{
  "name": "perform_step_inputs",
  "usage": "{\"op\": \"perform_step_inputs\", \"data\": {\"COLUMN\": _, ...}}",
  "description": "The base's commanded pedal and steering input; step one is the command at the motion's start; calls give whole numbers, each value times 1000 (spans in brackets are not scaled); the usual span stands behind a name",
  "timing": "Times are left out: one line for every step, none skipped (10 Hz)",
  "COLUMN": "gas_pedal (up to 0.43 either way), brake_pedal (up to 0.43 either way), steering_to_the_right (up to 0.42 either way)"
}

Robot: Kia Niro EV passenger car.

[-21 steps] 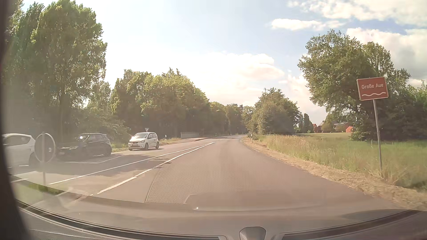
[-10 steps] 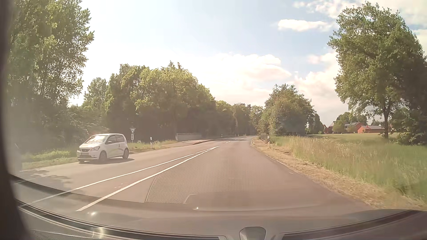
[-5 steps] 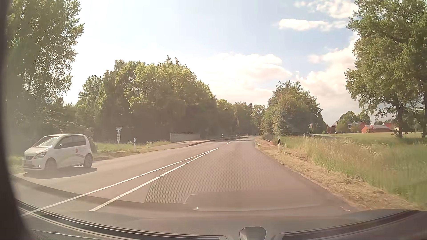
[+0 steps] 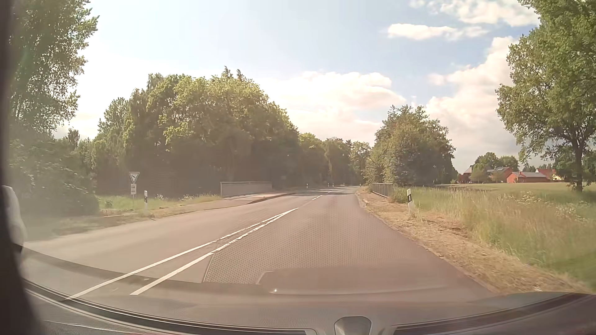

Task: Follow the waypoints while adhering to traffic rules and regulations

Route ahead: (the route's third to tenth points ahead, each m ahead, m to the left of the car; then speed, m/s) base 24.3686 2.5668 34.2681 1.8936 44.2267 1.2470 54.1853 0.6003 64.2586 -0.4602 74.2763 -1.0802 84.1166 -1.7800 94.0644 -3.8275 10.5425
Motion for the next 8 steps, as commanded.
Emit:
{"op": "perform_step_inputs", "data": {"gas_pedal": 311, "brake_pedal": 6, "steering_to_the_right": 9}}
{"op": "perform_step_inputs", "data": {"gas_pedal": 311, "brake_pedal": 6, "steering_to_the_right": 10}}
{"op": "perform_step_inputs", "data": {"gas_pedal": 311, "brake_pedal": 6, "steering_to_the_right": 10}}
{"op": "perform_step_inputs", "data": {"gas_pedal": 311, "brake_pedal": 6, "steering_to_the_right": 10}}
{"op": "perform_step_inputs", "data": {"gas_pedal": 311, "brake_pedal": 6, "steering_to_the_right": 10}}
{"op": "perform_step_inputs", "data": {"gas_pedal": 311, "brake_pedal": 6, "steering_to_the_right": 10}}
{"op": "perform_step_inputs", "data": {"gas_pedal": 299, "brake_pedal": 6, "steering_to_the_right": 10}}
{"op": "perform_step_inputs", "data": {"gas_pedal": 299, "brake_pedal": 6, "steering_to_the_right": 10}}
